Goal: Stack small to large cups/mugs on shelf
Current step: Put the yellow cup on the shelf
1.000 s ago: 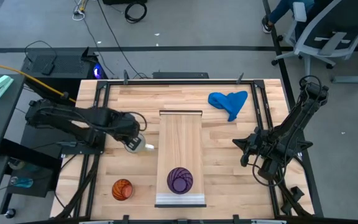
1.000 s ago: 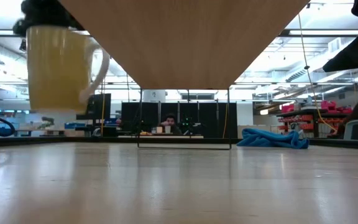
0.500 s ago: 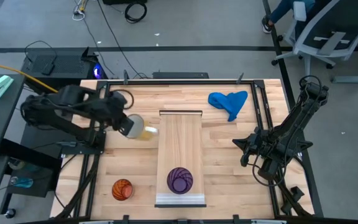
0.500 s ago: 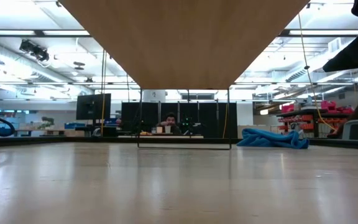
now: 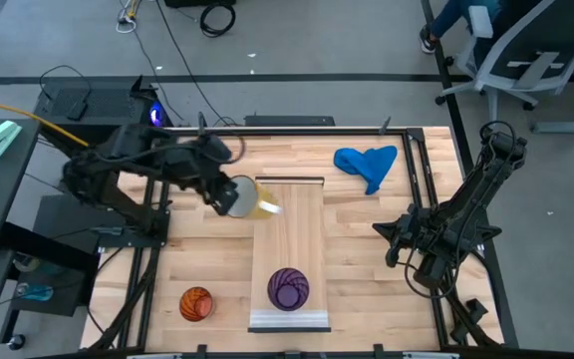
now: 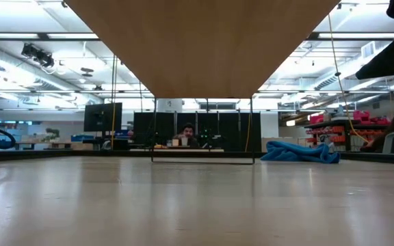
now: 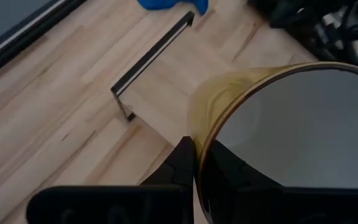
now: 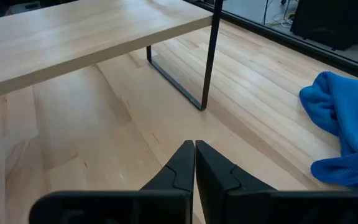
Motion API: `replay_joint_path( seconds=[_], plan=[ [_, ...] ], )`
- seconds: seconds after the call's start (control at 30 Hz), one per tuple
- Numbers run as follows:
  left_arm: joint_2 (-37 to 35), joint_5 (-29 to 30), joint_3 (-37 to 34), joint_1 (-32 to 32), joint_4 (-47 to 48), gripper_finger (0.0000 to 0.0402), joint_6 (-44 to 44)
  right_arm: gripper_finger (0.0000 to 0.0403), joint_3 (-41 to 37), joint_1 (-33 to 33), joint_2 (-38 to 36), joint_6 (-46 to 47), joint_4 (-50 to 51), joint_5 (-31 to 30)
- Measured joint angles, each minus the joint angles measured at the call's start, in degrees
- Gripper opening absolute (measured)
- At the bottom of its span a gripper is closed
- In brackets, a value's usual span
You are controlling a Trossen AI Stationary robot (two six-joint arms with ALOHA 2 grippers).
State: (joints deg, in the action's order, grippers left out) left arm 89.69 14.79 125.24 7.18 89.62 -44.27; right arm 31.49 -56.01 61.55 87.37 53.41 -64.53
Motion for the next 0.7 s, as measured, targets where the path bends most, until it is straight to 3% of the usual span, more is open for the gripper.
replay_joint_path(
  seconds=[0.23, 0.7],
  plan=[
    [9.8, -4.0, 7.5, -0.3, 0.4, 0.0023, 2.0, 0.002, 0.0, 0.0, 0.0, 0.0, 0.0, 0.1],
    [21.8, -11.5, 7.9, -2.5, 0.4, 0.0023, 3.0, 0.002, 0.0, 0.0, 0.0, 0.1, -2.2, 0.1]
  ],
)
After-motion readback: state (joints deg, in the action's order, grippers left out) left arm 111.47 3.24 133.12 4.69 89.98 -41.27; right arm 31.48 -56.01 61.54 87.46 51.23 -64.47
